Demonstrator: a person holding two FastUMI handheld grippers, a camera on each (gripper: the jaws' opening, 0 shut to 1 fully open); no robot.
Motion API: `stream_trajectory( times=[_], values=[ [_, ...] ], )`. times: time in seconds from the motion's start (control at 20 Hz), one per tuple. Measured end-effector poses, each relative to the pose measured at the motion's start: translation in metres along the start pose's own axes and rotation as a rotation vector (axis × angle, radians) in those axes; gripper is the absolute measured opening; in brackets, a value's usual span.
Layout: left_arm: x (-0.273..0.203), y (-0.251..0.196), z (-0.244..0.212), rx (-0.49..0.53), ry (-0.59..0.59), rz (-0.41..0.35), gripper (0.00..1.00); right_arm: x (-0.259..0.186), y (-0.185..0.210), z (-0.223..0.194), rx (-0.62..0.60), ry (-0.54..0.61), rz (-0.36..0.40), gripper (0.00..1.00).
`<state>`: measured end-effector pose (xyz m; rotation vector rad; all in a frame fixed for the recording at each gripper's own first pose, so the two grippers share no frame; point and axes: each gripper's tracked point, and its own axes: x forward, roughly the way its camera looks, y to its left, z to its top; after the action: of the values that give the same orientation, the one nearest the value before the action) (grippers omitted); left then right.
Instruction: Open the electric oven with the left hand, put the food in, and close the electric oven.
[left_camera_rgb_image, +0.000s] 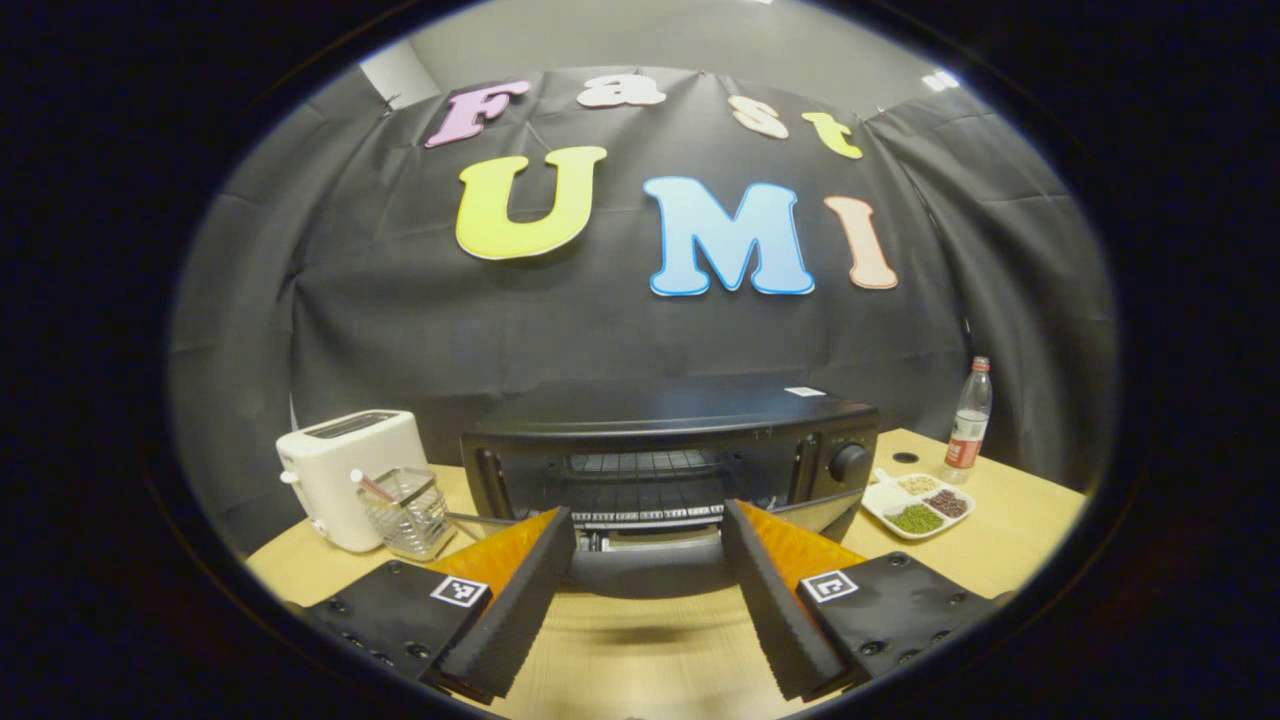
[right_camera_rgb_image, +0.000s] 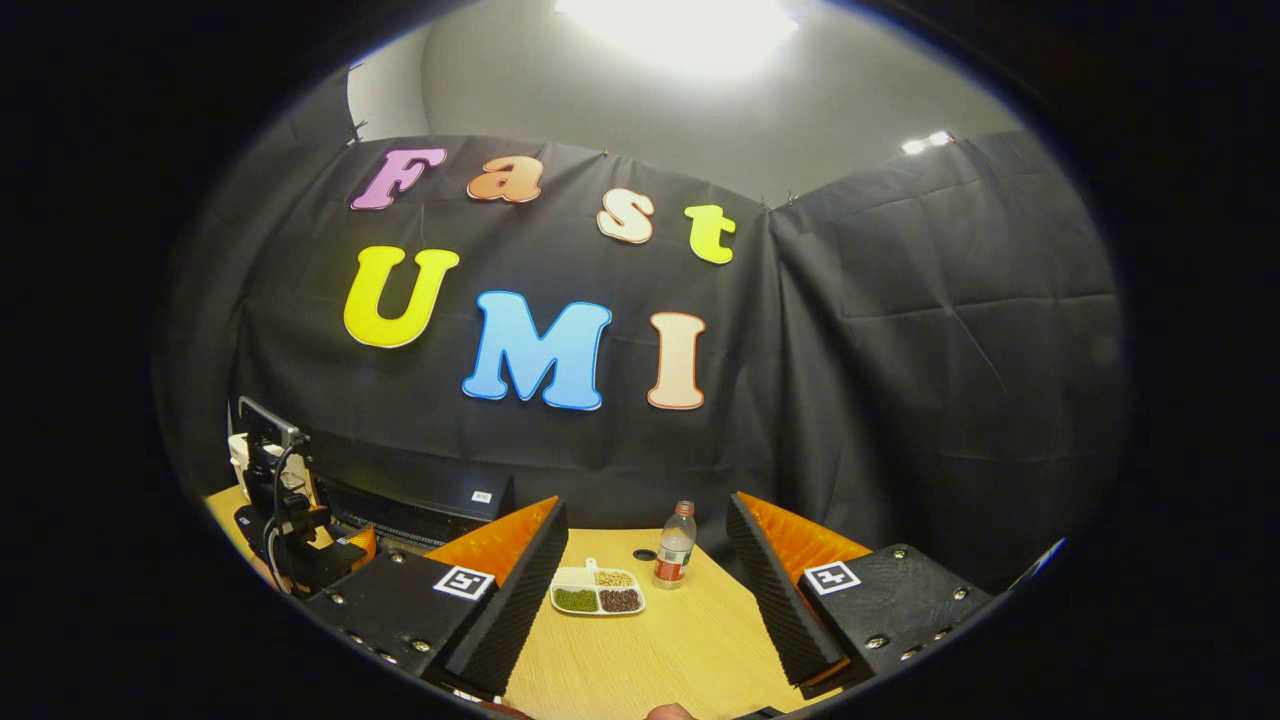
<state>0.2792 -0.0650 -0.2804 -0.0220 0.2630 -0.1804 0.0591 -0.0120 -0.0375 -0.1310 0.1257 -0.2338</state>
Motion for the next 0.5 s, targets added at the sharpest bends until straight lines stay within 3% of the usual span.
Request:
stream_trajectory(
  times=[0.3,0.35,0.45,0.5],
  values=[
    [-0.015,0.0,-0.024,0.001,0.041,0.004,0.95,0.0,0.007,-0.005,-0.012,0.011,0.029,0.97],
    [-0.017,0.0,-0.026,0.008,0.042,0.003,0.99,-0.001,0.008,-0.006,-0.013,0.014,0.031,0.97],
    [-0.022,0.0,-0.031,0.013,0.048,0.004,0.94,-0.001,0.01,-0.006,-0.014,0.021,0.037,0.97],
    [-0.024,-0.001,-0.034,0.013,0.049,0.003,0.99,-0.001,0.011,-0.008,-0.015,0.025,0.039,0.97]
  ],
)
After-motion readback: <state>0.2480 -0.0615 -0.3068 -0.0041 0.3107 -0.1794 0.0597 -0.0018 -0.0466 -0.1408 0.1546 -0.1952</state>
